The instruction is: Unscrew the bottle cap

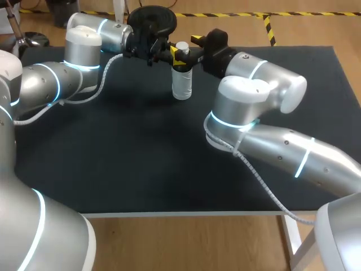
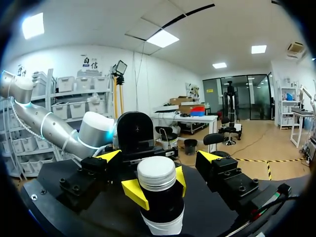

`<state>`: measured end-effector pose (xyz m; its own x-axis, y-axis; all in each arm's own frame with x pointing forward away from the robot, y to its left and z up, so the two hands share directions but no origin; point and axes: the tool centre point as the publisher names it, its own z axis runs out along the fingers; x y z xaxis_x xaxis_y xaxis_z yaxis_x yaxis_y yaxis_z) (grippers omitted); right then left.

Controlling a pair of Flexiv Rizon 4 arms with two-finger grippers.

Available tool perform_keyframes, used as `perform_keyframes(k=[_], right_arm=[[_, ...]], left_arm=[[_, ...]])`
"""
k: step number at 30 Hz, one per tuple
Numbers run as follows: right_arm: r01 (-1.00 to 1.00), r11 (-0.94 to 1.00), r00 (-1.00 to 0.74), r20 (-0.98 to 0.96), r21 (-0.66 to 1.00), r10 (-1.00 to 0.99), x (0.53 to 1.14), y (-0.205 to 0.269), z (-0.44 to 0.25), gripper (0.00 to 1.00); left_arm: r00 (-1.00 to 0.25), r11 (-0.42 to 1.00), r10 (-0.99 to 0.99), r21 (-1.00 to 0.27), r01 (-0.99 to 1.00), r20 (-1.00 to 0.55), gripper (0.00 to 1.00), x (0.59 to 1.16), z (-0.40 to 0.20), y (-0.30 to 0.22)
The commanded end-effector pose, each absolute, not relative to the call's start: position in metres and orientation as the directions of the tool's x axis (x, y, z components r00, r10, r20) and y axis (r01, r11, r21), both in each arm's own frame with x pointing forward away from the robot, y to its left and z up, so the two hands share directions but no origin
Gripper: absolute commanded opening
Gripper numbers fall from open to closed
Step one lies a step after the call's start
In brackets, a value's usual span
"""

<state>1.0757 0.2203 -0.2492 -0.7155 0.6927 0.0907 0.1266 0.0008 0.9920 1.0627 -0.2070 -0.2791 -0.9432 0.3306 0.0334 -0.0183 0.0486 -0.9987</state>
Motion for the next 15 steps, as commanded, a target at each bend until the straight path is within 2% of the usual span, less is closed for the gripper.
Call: perform_keyframes(k=[1, 3, 7, 10, 15], right_arm=[[0.119, -0.008, -0.717, 0.092, 0.993, 0.691, 1.078, 0.2213, -0.2531, 1.0], [0.121, -0.008, -0.717, 0.093, 0.993, 0.69, 1.0784, 0.2215, -0.2537, 0.98], [0.121, -0.012, -0.719, 0.096, 0.993, 0.689, 1.0787, 0.2216, -0.2542, 0.8], [0.12, -0.014, -0.72, 0.096, 0.993, 0.688, 1.0793, 0.2215, -0.2543, 0.61], [0.118, -0.016, -0.722, 0.096, 0.993, 0.685, 1.0801, 0.2214, -0.2542, 0.45]], left_arm=[[-0.926, 0.045, 0.375, -0.999, -0.021, 0.036, 0.0, 1.0698, -0.2816, -0.2074], [-0.926, 0.045, 0.375, -0.999, -0.021, 0.036, 0.0, 1.0698, -0.2816, -0.2074], [-0.926, 0.045, 0.375, -0.999, -0.021, 0.036, 0.0, 1.0698, -0.2816, -0.2074], [-0.926, 0.045, 0.375, -0.999, -0.021, 0.036, 0.0, 1.0698, -0.2816, -0.2074], [-0.926, 0.045, 0.375, -0.999, -0.021, 0.036, 0.0, 1.0698, -0.2816, -0.2074]])
